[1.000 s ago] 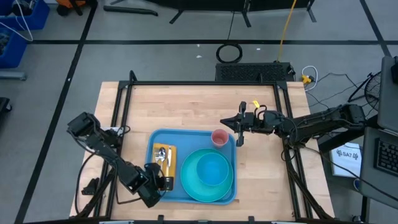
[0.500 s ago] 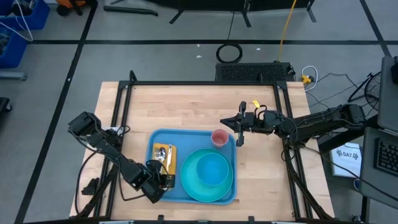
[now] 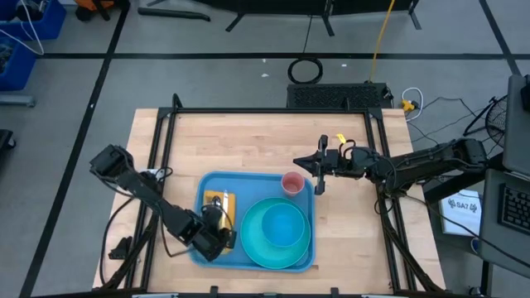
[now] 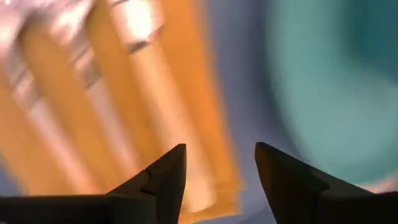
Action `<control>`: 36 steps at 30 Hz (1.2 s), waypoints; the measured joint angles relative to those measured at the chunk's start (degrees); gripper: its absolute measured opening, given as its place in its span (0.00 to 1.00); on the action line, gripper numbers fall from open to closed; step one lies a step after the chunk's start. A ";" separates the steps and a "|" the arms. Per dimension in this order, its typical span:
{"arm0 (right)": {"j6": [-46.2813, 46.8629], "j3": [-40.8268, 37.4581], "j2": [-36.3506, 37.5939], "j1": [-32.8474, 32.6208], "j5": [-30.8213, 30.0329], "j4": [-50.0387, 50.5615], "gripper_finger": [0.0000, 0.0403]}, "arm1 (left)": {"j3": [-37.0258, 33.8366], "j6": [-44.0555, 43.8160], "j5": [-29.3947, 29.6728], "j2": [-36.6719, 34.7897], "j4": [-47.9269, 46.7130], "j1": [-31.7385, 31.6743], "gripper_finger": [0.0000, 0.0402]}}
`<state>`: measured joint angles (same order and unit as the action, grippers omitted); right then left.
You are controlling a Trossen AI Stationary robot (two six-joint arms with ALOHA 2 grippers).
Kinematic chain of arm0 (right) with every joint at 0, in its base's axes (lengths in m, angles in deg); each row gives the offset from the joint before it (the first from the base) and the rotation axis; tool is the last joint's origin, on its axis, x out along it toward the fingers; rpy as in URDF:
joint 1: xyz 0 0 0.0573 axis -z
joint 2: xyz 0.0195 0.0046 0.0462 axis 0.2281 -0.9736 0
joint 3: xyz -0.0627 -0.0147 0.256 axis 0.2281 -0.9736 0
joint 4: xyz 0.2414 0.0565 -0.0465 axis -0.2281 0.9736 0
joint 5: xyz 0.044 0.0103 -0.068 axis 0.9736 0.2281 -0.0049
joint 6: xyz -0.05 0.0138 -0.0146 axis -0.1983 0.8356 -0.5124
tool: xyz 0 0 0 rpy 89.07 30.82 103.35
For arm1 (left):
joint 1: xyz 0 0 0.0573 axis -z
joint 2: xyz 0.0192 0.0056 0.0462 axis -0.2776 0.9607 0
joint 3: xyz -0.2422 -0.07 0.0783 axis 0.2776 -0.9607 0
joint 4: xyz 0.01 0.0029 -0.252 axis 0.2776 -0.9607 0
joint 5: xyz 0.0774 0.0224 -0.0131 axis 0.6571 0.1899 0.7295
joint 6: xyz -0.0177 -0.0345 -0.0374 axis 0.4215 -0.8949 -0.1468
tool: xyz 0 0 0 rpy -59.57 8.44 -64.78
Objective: Set up tray
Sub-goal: Return to Home Position
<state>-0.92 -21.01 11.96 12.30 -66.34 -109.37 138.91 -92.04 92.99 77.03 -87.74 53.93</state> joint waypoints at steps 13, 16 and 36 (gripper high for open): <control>0.17 0.00 8.86 0.00 0.04 7.93 0.00 | 0.09 51.70 31.46 -20.01 2.40 4.27 0.50; 1.90 -1.37 15.16 0.04 1.93 13.82 0.00 | 0.06 61.01 40.75 -22.99 1.20 7.41 0.50; 5.95 -25.94 63.42 0.04 -0.54 13.86 0.00 | -44.08 74.80 53.33 -60.16 26.54 15.90 0.50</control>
<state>5.03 -46.95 75.39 12.34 -66.88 -95.51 94.83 -17.24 146.32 16.87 -61.20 69.83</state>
